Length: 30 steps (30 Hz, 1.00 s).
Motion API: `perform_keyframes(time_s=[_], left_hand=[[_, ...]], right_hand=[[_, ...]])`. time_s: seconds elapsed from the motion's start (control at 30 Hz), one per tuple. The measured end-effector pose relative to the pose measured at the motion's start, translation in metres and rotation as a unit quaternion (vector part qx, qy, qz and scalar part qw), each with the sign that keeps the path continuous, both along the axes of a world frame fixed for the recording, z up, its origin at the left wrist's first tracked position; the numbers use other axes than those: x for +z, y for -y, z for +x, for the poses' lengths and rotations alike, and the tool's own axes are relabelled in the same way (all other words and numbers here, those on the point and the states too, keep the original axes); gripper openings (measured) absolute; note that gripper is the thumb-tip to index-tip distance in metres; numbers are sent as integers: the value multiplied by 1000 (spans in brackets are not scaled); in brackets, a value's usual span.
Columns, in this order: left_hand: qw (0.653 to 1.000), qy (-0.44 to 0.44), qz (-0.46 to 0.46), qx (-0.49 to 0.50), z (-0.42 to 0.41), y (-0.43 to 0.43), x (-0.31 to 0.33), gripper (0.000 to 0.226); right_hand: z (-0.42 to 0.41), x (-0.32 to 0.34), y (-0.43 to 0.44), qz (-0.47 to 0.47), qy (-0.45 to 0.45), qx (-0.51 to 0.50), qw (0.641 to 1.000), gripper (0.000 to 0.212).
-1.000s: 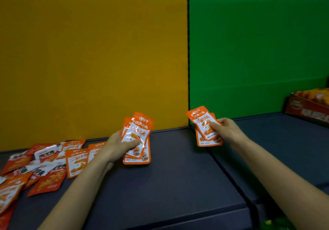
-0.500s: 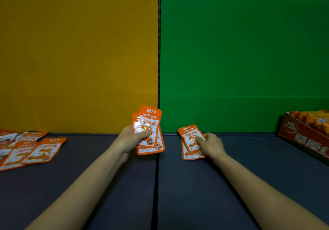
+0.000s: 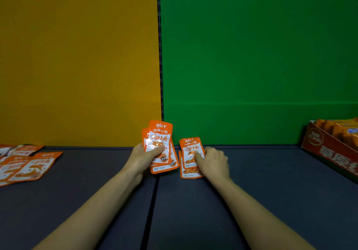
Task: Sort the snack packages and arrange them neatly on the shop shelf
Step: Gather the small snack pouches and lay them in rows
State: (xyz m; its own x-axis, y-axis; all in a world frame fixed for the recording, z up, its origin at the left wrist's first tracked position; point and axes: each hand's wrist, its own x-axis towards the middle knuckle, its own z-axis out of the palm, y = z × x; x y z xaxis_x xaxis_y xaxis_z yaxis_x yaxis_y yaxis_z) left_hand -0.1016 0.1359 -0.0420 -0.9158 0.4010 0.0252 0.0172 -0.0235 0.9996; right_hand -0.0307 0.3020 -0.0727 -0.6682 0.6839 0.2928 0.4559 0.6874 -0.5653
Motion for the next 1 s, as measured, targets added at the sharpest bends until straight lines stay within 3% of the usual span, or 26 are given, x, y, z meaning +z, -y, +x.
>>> perform_keyframes(time_s=[0.3, 0.43, 0.5, 0.67, 0.83, 1.0], left_hand=[[1000, 7, 5, -22, 8, 7, -2, 11], [999, 19, 13, -32, 8, 8, 0, 10], [999, 28, 12, -40, 10, 7, -1, 10], [997, 48, 20, -63, 13, 2, -3, 10], [996, 43, 23, -69, 14, 0, -4, 12], [995, 54, 41, -72, 14, 2, -1, 16]], right_hand=[[2, 7, 3, -45, 20, 4, 999, 35], [5, 15, -16, -211, -97, 19, 972, 21], [18, 20, -31, -232, -134, 10, 963, 28], [50, 16, -56, -184, -78, -38, 979, 14], [56, 8, -53, -93, 42, -45, 994, 16], [52, 8, -46, -45, 79, -31, 995, 19]])
